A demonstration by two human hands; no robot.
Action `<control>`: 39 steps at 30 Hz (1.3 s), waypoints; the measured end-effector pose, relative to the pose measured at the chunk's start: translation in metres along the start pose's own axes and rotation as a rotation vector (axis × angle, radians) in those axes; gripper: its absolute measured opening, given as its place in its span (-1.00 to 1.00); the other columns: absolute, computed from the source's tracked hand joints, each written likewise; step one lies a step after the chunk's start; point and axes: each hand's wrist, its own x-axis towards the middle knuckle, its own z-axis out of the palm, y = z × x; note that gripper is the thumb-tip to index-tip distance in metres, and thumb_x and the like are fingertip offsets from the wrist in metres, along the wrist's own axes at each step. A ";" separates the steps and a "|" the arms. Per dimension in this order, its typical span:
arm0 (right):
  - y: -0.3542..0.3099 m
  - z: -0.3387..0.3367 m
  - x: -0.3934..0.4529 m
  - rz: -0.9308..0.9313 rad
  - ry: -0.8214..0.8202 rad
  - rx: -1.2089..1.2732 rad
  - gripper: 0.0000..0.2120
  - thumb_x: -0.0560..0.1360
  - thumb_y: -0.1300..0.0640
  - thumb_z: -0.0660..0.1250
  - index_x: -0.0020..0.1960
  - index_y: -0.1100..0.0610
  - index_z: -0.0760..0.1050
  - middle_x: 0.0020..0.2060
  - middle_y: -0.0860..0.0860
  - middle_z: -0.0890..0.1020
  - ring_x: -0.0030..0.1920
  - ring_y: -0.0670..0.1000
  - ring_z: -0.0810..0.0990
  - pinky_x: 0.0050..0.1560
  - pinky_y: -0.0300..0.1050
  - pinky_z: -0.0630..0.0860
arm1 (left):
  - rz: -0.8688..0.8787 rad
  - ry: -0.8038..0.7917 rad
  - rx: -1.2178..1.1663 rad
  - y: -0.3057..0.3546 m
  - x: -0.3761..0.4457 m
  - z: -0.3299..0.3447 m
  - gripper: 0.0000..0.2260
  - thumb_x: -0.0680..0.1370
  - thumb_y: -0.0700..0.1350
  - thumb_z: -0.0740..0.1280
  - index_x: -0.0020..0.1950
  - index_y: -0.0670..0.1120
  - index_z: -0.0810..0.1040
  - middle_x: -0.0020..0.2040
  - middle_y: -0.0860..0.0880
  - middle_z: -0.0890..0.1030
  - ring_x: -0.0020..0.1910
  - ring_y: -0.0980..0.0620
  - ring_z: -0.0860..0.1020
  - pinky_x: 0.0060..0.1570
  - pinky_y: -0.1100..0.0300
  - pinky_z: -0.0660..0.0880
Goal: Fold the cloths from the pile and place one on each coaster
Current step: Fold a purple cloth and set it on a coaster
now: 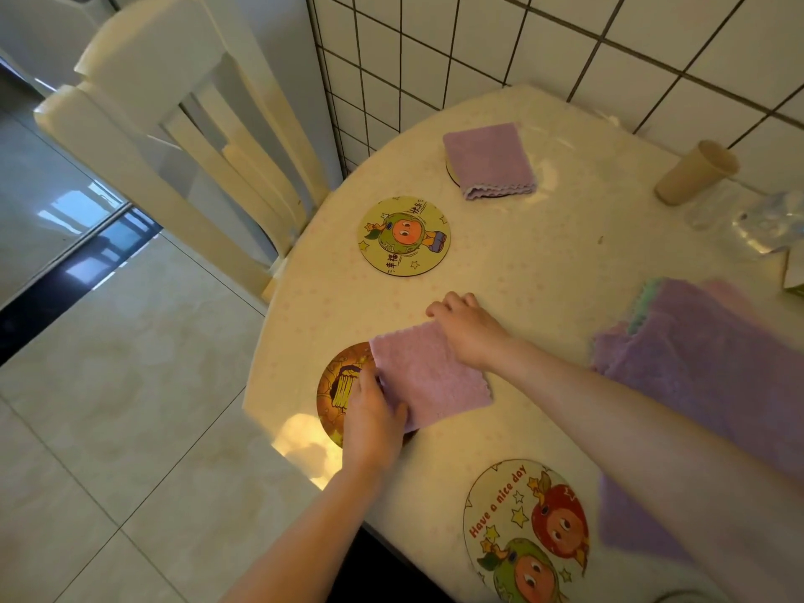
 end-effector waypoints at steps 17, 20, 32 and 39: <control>0.010 -0.026 0.007 0.158 -0.162 0.423 -0.76 0.40 0.27 0.21 0.03 0.06 0.37 -0.01 0.05 0.50 0.00 0.10 0.46 -0.11 -0.09 0.41 | -0.340 -0.196 -0.415 0.012 0.023 -0.024 -0.87 0.45 -0.13 0.43 -0.12 -0.13 0.52 -0.20 -0.13 0.58 -0.19 -0.09 0.56 -0.09 0.00 0.56; 0.020 -0.044 0.010 0.205 -0.069 0.696 -0.75 0.40 0.28 0.31 0.04 0.05 0.44 -0.09 0.01 0.51 -0.06 0.03 0.51 -0.21 -0.17 0.42 | -0.303 -0.254 -0.477 0.014 0.050 -0.045 -0.82 0.48 -0.10 0.40 -0.03 -0.16 0.50 -0.04 -0.20 0.63 -0.06 -0.19 0.61 0.01 -0.19 0.56; 0.031 -0.065 0.073 0.515 0.248 0.863 -0.81 0.44 0.19 0.34 0.05 0.10 0.52 -0.11 0.00 0.58 -0.10 0.04 0.57 -0.08 -0.10 0.50 | -0.092 -0.202 -0.491 0.068 0.230 -0.100 -0.73 0.46 -0.26 0.45 0.14 -0.11 0.56 -0.14 -0.06 0.63 -0.25 0.05 0.56 -0.12 0.15 0.55; 0.025 -0.049 0.102 0.769 0.205 1.084 -0.87 0.34 0.22 0.32 -0.12 0.09 0.54 -0.22 0.08 0.67 -0.16 0.09 0.67 -0.04 0.07 0.62 | 0.005 -0.145 -0.300 0.089 0.301 -0.082 -0.86 0.46 -0.24 0.46 -0.12 -0.04 0.56 -0.16 -0.03 0.58 -0.25 0.04 0.54 -0.19 0.21 0.53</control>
